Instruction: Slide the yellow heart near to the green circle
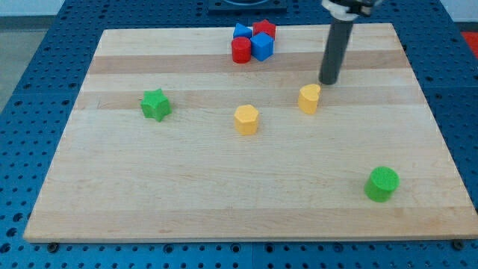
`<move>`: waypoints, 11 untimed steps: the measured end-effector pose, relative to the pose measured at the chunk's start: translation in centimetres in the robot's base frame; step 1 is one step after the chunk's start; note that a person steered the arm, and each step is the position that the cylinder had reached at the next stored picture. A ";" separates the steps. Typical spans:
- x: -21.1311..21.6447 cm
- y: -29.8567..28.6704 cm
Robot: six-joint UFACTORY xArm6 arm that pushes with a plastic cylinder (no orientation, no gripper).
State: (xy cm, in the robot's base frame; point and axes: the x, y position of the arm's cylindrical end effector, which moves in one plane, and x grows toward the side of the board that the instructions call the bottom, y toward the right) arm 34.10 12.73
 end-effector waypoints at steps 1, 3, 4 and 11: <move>-0.1 -2.6; 3.0 -3.0; 4.7 -3.0; 15.4 -3.2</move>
